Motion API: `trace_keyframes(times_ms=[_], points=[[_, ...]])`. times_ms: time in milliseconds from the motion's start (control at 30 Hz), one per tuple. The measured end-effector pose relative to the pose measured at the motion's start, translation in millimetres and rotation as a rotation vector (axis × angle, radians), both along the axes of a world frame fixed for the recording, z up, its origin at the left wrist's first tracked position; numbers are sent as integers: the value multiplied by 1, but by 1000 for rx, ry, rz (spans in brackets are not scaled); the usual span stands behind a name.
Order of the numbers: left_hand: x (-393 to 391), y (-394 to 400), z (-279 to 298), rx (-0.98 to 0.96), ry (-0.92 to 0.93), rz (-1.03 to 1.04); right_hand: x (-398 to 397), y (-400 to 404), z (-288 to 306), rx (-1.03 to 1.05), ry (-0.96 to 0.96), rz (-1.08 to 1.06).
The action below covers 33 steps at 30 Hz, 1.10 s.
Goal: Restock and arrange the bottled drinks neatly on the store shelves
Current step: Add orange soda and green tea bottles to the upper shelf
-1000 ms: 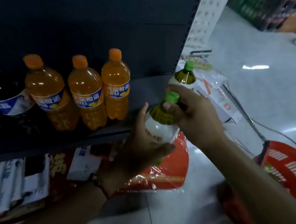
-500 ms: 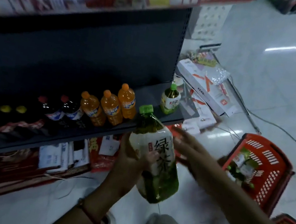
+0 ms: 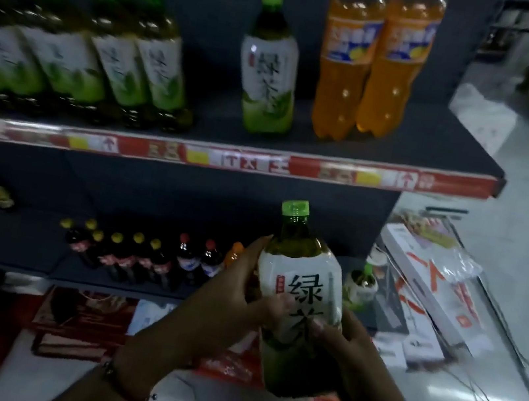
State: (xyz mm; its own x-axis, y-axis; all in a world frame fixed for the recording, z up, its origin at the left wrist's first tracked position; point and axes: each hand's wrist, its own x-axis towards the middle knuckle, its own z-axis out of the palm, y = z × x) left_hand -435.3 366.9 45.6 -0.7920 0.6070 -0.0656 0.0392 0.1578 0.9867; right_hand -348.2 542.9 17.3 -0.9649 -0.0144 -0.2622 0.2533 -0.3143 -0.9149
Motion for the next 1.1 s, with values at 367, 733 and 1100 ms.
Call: trace_keyframes(times_ms=[367,733,1100], points=[[-92,-76,60,70,275,64,-129,-69,57,168,258,-17],[-199,-111,108,140,367,90,-228,-109,94,224,439,-97],[-247,-82,105,135,442,213,-271,-87,114,417,519,-72]])
